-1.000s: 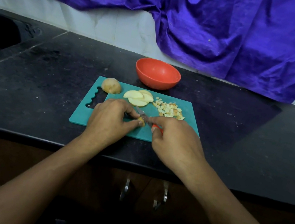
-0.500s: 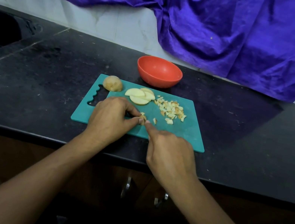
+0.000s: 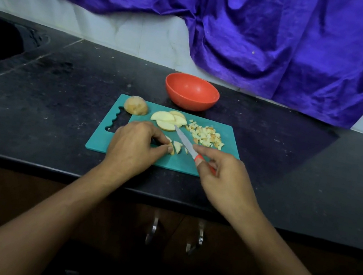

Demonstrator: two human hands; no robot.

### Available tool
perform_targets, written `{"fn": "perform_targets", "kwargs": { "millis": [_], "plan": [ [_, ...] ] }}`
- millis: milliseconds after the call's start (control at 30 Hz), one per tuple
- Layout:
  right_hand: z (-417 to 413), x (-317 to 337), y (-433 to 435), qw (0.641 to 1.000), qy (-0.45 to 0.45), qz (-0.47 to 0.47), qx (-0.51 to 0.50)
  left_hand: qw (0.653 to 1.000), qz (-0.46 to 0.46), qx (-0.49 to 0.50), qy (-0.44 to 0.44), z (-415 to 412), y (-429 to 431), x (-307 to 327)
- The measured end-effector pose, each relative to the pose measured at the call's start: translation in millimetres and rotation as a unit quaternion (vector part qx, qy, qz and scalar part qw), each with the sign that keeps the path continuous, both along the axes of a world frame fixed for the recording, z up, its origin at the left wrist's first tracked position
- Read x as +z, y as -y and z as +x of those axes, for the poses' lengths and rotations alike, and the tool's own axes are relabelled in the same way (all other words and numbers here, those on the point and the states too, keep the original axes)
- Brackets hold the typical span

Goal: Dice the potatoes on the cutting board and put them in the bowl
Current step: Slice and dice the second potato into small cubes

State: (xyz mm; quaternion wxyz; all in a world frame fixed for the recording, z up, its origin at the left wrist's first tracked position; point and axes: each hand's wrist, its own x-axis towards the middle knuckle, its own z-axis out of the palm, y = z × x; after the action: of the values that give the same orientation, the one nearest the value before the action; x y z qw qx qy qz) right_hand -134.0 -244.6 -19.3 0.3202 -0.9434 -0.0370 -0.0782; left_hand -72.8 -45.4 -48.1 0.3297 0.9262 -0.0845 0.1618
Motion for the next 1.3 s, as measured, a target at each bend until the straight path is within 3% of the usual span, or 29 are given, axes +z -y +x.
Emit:
{"fn": "perform_targets", "kwargs": {
  "millis": [200, 333, 567, 867, 1033, 1300],
  "plan": [
    [-4.9, 17.0, -18.3, 0.989, 0.019, -0.149, 0.018, 1.0, 0.005, -0.01, 0.009, -0.1, -1.1, -1.6],
    [-6.2, 14.3, -24.6, 0.983, 0.036, -0.18, 0.019, 1.0, -0.002, -0.007, 0.016, 0.2, -1.5, -4.0],
    [10.0, 1.3, 2.8, 0.996, 0.027, -0.085, -0.022, 0.999, 0.019, -0.037, -0.001, 4.2, -4.5, -4.1],
    [14.7, -31.0, 17.6, 0.996, 0.086, 0.017, -0.022, 0.979, 0.048, -0.181, -0.076, 26.5, -16.8, 3.7],
    [10.2, -32.5, 15.7, 0.994, 0.103, 0.041, -0.019, 0.956, 0.066, -0.276, -0.076, 40.5, -16.7, 14.3],
    [5.4, -29.2, 11.9, 0.993, 0.121, 0.011, -0.012, 0.977, 0.055, -0.205, 0.011, 31.4, -5.6, 2.4]
  ]
}}
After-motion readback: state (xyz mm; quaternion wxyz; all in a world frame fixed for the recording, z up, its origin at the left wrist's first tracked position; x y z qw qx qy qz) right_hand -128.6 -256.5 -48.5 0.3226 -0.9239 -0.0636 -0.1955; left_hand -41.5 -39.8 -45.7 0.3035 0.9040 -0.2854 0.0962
